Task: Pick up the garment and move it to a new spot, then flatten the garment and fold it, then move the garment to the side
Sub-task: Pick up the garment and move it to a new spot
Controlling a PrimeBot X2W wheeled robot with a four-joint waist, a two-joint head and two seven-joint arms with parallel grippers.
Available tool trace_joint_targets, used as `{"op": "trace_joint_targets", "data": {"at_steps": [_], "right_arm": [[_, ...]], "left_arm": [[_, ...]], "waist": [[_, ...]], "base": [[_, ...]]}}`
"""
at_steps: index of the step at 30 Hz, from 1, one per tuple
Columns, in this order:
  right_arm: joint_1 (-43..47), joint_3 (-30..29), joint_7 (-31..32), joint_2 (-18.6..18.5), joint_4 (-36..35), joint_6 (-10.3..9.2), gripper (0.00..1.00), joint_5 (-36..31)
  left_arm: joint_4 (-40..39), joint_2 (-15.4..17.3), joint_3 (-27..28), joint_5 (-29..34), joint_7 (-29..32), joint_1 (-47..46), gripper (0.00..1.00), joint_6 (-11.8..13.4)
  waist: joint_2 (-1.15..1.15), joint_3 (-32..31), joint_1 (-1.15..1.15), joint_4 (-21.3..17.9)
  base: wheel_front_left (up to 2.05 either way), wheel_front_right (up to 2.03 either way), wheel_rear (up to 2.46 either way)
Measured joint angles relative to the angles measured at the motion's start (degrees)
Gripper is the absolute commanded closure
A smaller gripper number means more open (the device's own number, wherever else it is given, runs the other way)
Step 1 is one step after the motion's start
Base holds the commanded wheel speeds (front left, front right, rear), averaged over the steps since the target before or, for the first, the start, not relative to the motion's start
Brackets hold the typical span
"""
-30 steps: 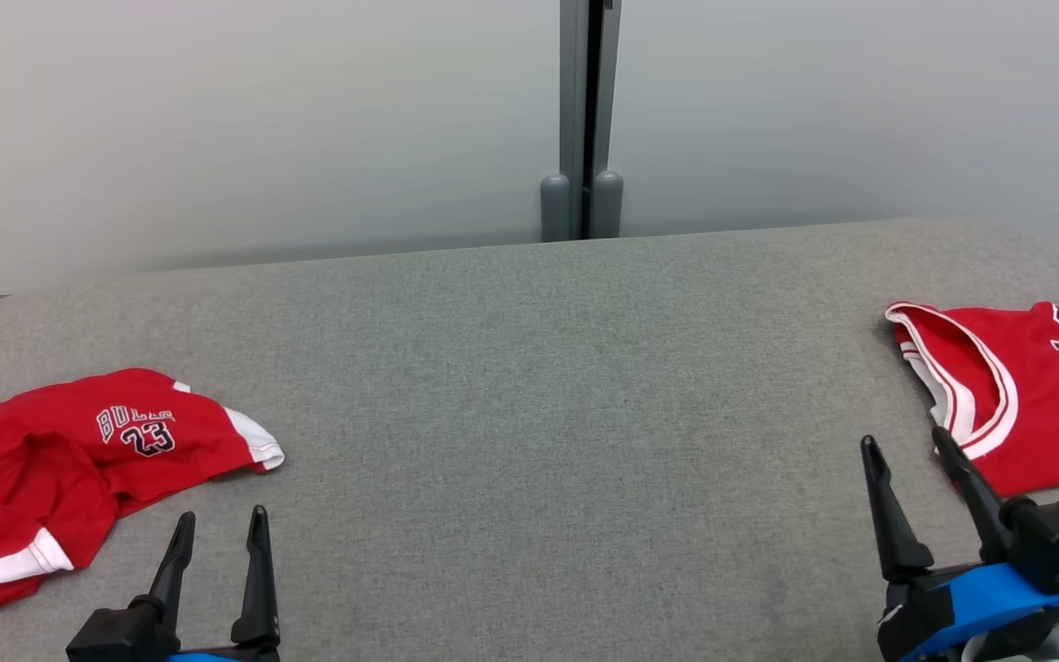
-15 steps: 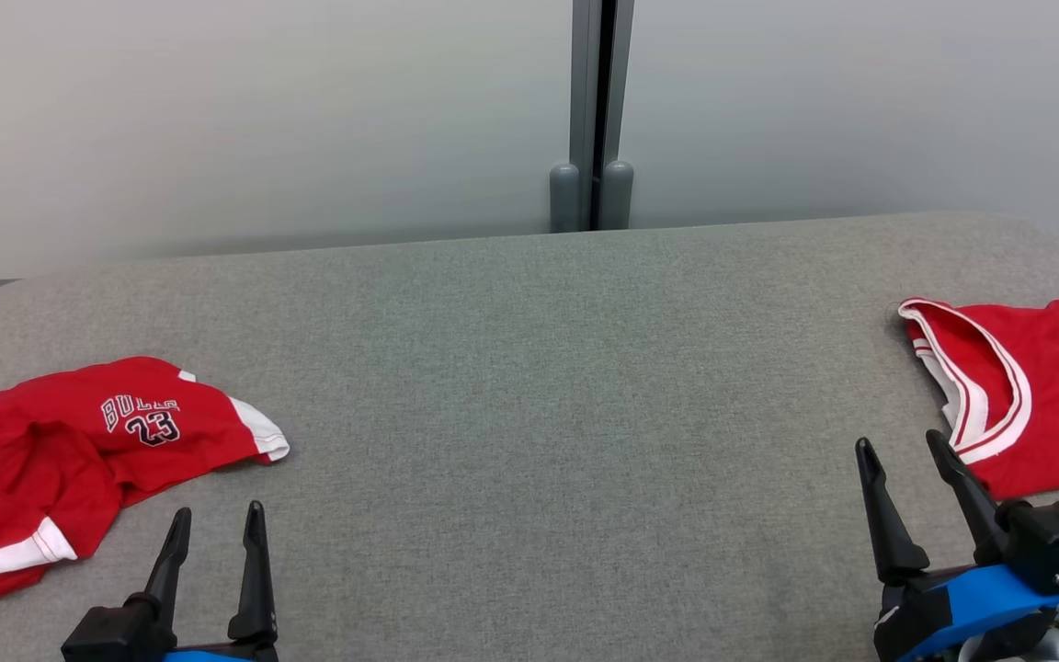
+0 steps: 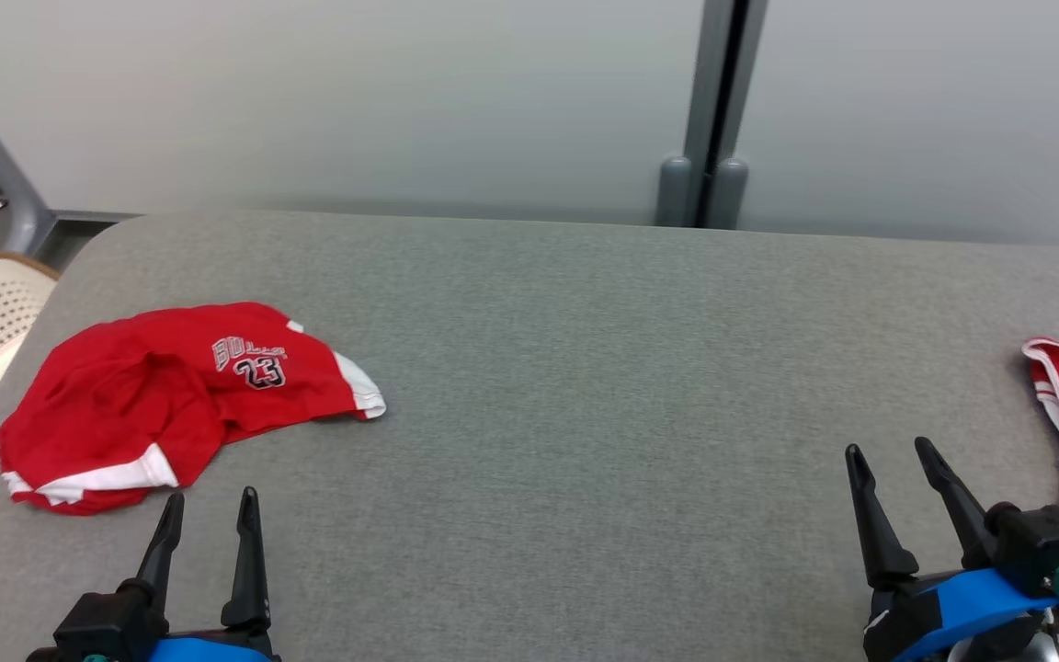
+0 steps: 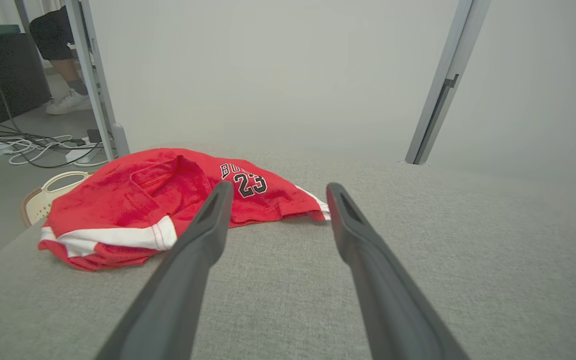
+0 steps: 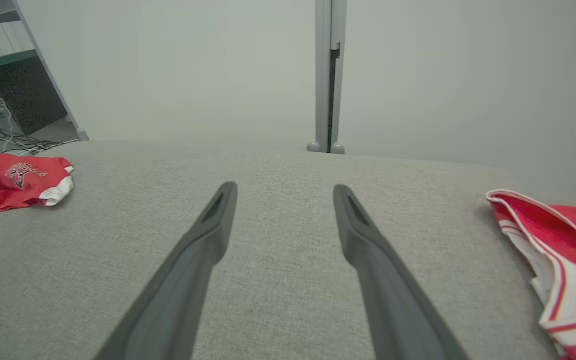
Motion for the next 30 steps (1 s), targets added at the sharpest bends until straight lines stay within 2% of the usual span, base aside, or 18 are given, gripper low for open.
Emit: {"op": "trace_joint_targets", "data": {"at_steps": [19, 23, 30], "right_arm": [[-0.5, 2.9, -0.8, 0.3, 2.4, 0.0, 0.0, 0.9], [-0.5, 3.5, -0.9, 0.4, 2.6, 0.0, 0.0, 1.1], [-0.5, 3.7, -1.0, 0.8, 2.7, 0.0, 0.0, 0.9]], "left_arm": [[-0.7, 1.1, 0.5, -0.7, 0.3, 1.7, 0.0, 1.0], [-1.1, 1.2, 0.3, -0.8, 0.4, 2.3, 0.0, 1.1], [-1.6, 1.8, 0.6, -1.3, 0.5, 2.9, 0.0, 1.5]], "waist": [[0.0, -1.0, 0.0, 18.8], [0.0, -1.3, 0.0, 21.4], [0.0, -1.6, 0.0, 23.0]], "base": [[0.0, 0.0, 0.0], [0.0, 0.0, 0.0], [0.0, 0.0, 0.0]]}}
